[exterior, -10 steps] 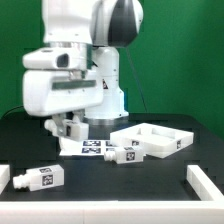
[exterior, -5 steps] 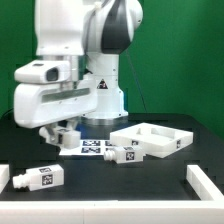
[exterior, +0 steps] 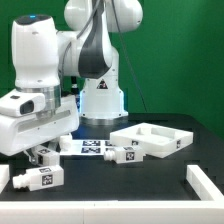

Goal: Assemble one leg

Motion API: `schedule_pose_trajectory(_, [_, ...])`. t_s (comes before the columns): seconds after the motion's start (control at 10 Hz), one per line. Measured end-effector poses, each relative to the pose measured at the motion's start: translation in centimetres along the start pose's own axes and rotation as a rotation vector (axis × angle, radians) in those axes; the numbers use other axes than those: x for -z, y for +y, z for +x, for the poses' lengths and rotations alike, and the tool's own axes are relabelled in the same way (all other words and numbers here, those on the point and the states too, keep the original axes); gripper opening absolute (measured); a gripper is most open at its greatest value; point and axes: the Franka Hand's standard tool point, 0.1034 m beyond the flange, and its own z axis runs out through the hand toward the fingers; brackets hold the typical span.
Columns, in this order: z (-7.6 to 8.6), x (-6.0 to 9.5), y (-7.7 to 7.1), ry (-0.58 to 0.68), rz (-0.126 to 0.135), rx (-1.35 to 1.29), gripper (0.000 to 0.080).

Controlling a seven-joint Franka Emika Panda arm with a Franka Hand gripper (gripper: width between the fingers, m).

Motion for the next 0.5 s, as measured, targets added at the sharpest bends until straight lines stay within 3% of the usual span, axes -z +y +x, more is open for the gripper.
schedule_pose_trajectory(0.2, [-0.03,-0.02,0.02,0.000,0.000,0.001,0.0267])
schedule_pose_trajectory(0.3, [-0.03,-0.02,0.02,0.000,0.000,0.001,0.0467])
schedule_pose_trajectory(0.4, [-0.03,-0.02,0.02,0.000,0.000,0.001,0.0585])
schedule_pose_trajectory(0.5, [0.25,0.36,-0.12,-0.002,0.002,-0.025,0.0585])
